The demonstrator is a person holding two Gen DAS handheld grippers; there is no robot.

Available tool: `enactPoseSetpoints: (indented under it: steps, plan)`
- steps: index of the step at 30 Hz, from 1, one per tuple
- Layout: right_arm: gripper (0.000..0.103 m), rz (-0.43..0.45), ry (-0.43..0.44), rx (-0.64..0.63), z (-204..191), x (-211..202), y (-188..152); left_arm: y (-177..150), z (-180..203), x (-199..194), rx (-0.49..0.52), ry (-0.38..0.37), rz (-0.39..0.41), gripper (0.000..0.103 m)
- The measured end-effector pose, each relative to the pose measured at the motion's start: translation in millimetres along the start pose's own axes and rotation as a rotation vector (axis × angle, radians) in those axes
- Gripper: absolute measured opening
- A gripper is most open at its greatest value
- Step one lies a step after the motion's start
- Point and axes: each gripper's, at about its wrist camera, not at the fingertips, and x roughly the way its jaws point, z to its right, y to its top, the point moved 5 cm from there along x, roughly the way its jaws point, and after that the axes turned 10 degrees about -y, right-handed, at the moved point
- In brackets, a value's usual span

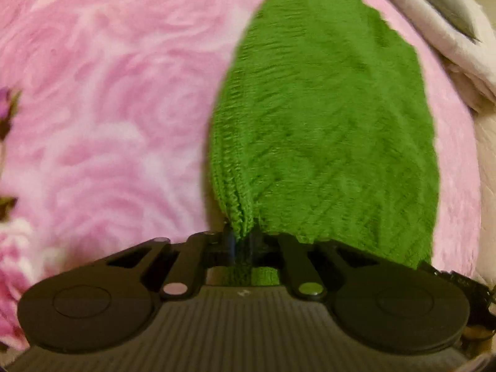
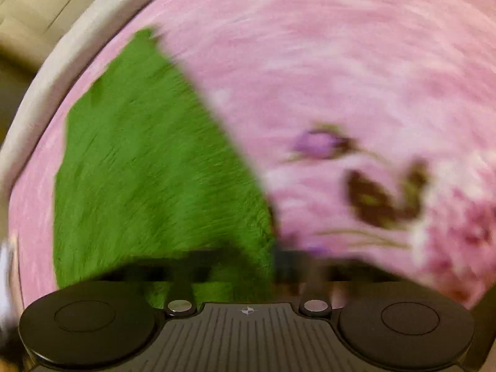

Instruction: Fold clothes

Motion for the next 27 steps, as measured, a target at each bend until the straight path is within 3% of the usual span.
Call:
enactPoseSetpoints:
  steps: [5, 7, 8, 12, 15, 16, 17, 24, 27]
  plan:
    - [0.003, 0.134, -0.019, -0.211, -14, -60, 1, -14, -3, -40, 0.012, -0.017, 0.068, 0.005]
    - [0.003, 0.162, -0.019, -0.363, -28, -67, -6, -21, -12, -37, 0.021, 0.060, 0.039, 0.008]
    - [0.004, 0.098, -0.008, -0.387, -28, -60, -13, -22, -16, -30, 0.034, 0.113, 0.004, 0.008]
    - [0.009, -0.189, -0.094, -0.232, 10, -2, -20, -17, -10, -22, 0.051, 0.184, -0.034, 0.010]
    - [0.023, -0.123, -0.050, -0.058, 33, -4, 9, -8, 5, -30, 0.162, 0.258, -0.027, 0.012]
    - [0.038, -0.104, -0.022, -0.005, 39, -4, 21, -3, 9, -33, 0.191, 0.275, -0.012, 0.012]
    - [0.046, -0.090, 0.003, 0.044, 44, -3, 33, 1, 12, -38, 0.213, 0.285, 0.004, 0.012]
    - [0.048, -0.032, 0.227, 0.298, 35, 52, 117, 55, 20, -19, 0.155, 0.203, 0.076, 0.015]
    - [0.048, -0.070, 0.321, 0.356, 25, 81, 129, 70, 22, 1, 0.120, 0.177, 0.080, 0.015]
